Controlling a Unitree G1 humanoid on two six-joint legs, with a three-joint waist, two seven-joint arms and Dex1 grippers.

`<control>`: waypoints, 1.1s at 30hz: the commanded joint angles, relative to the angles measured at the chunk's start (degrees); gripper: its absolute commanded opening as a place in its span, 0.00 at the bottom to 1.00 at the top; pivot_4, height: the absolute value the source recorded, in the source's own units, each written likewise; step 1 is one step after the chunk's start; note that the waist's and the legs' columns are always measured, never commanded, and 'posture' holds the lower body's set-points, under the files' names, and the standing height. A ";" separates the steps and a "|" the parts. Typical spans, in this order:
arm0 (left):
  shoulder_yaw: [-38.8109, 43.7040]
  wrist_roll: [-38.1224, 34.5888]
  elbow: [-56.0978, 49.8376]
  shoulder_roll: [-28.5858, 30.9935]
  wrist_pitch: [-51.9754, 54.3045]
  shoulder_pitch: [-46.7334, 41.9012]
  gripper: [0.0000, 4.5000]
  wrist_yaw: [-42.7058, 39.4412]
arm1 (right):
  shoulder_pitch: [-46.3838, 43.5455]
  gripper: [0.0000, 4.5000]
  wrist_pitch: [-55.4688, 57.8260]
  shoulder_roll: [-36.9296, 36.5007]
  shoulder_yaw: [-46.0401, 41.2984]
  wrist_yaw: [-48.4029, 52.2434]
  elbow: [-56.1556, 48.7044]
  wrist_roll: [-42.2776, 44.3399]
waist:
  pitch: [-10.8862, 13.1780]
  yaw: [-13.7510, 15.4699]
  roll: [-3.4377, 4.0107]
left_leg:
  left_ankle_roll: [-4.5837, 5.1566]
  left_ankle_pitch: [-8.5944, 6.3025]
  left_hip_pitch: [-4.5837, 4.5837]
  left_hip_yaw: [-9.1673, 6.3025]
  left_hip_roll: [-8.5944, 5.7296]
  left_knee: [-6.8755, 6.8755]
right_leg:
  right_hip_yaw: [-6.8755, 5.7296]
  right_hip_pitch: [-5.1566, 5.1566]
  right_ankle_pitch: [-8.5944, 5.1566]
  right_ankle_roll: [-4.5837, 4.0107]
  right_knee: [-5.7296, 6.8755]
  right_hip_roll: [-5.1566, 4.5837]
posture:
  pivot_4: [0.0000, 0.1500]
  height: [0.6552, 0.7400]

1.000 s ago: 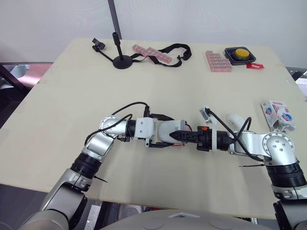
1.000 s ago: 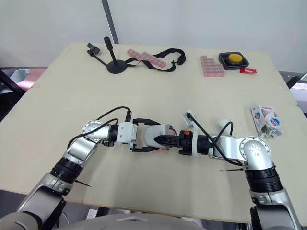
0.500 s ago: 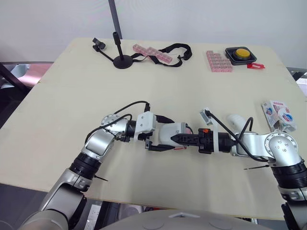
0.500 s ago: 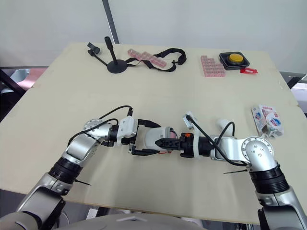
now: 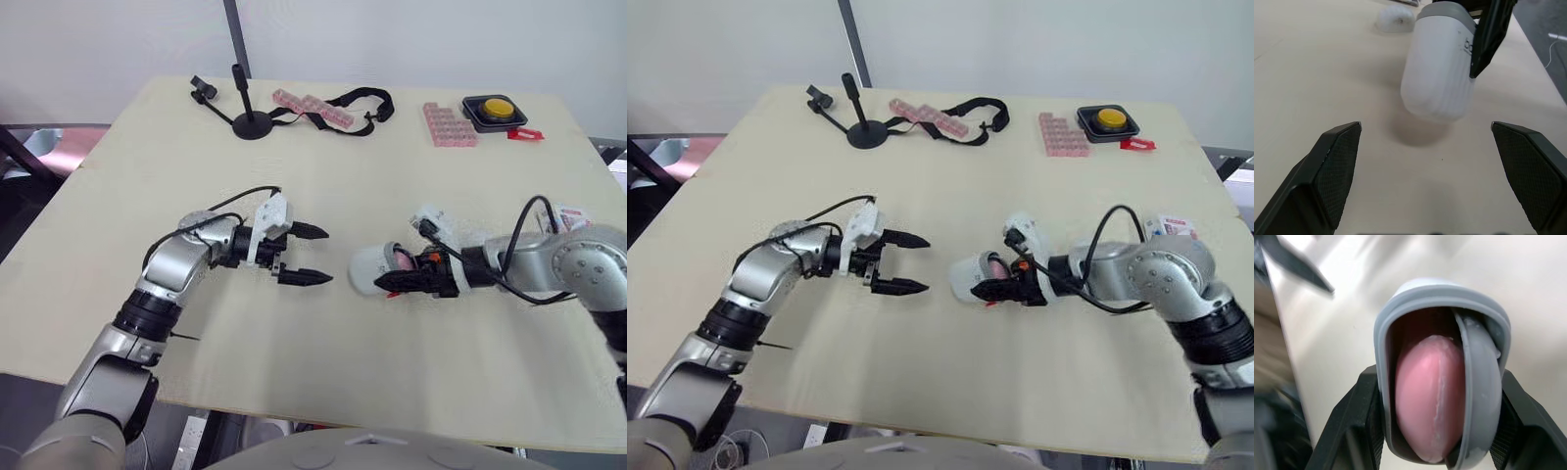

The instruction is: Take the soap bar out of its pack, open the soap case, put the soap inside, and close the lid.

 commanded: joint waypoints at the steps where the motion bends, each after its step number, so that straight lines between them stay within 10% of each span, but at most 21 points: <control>1: 0.85 -3.88 -5.12 -2.05 8.35 -3.44 1.00 2.32 | -7.13 0.46 -5.38 -5.10 9.38 12.17 -5.34 -15.30 | 0.01 0.08 -0.01 | 0.00 -0.01 -0.05 -0.02 0.00 0.08 | 0.00 -0.01 0.00 0.00 0.01 0.01 | 1.00 0.99; 33: -10.59 10.81 -3.91 -10.92 -6.09 -2.78 1.00 7.61 | -15.32 0.46 -7.69 -0.09 21.20 30.91 -5.25 -43.66 | 0.03 -0.13 0.01 | 0.01 -0.02 -0.08 -0.01 0.10 0.46 | 0.13 0.05 0.00 -0.01 0.34 0.08 | 1.00 0.99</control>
